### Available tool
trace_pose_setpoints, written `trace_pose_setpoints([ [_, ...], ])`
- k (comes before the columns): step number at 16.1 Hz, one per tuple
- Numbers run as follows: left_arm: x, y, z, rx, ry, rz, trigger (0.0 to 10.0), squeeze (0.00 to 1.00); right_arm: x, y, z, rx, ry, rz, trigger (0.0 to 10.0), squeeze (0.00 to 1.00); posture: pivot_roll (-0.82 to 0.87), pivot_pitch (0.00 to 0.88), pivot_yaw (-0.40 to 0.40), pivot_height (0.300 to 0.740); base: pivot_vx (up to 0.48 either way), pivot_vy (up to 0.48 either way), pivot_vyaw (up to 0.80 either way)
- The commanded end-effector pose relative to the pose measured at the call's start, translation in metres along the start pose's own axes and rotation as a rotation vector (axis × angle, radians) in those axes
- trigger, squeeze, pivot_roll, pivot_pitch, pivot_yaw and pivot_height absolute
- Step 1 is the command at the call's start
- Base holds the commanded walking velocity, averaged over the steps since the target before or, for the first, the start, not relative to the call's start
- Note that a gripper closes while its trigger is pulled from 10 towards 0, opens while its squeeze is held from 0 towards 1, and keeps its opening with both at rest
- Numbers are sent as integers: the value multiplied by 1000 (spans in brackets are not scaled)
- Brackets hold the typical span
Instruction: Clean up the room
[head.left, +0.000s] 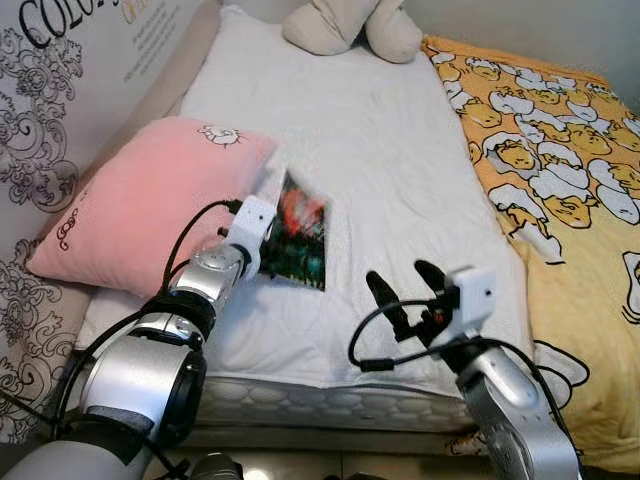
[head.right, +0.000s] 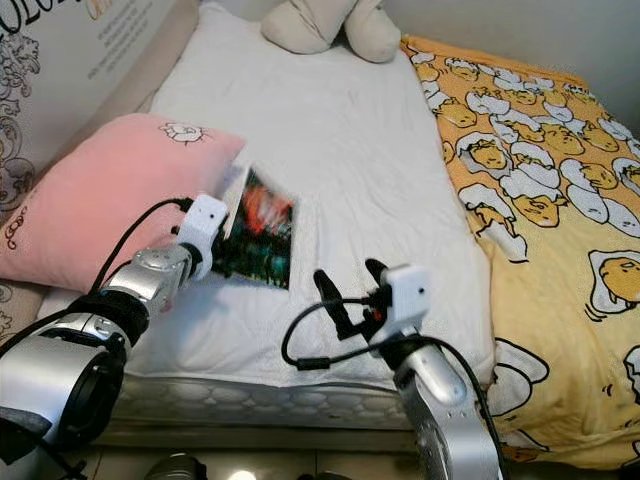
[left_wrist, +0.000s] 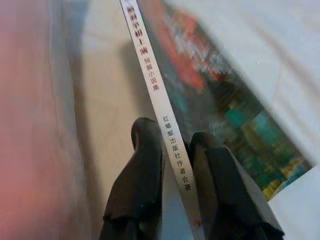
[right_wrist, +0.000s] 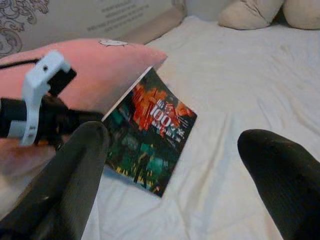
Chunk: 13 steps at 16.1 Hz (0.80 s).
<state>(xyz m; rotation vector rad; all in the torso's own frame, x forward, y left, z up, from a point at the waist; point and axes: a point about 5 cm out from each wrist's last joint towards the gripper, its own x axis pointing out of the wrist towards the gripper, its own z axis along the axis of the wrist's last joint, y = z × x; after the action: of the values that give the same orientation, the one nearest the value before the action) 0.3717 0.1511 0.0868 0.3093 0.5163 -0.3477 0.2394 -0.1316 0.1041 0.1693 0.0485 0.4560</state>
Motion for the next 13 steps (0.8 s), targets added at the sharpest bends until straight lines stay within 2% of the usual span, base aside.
trace_pose_setpoints([
  [1,1,-3,7,28,4,-23,10000,1000,0,-4,-3,-4,21,-21,10000,408,48,47,-146,740,0,0,0],
  [3,-1,2,1,76,44,-20,10000,1000,2,-3,-4,-2,32,-15,10000,412,53,45,-149,740,0,0,0],
  [6,-2,7,11,139,17,-10,10000,1000,3,-1,-5,-1,35,-11,10000,412,58,41,-155,740,0,0,0],
  [7,-3,11,29,240,-61,-6,10000,1000,4,1,-7,-3,38,-2,10000,412,69,33,-154,740,0,0,0],
  [8,-6,13,46,274,-132,-19,10000,1000,5,2,-6,-17,29,-1,10000,412,71,29,-148,740,0,0,0],
  [9,-8,16,53,278,-170,-15,10000,1000,6,1,-5,-25,18,-14,10000,408,73,24,-140,740,0,0,0],
  [10,-15,25,68,185,-291,-11,10000,1000,7,-6,-1,-44,-12,-94,10000,408,77,13,-128,740,0,0,0],
  [11,-22,32,71,56,-389,14,10000,1000,6,-13,0,-70,-24,-156,10000,416,84,4,-121,740,0,0,0],
  [12,-37,41,65,-120,-517,67,10000,1000,4,-21,1,-113,-33,-231,10000,420,95,0,-117,740,0,0,0],
  [13,-55,42,38,-240,-573,183,10000,1000,3,-28,-2,-139,-20,-287,10000,420,112,0,-117,740,0,0,0],
])
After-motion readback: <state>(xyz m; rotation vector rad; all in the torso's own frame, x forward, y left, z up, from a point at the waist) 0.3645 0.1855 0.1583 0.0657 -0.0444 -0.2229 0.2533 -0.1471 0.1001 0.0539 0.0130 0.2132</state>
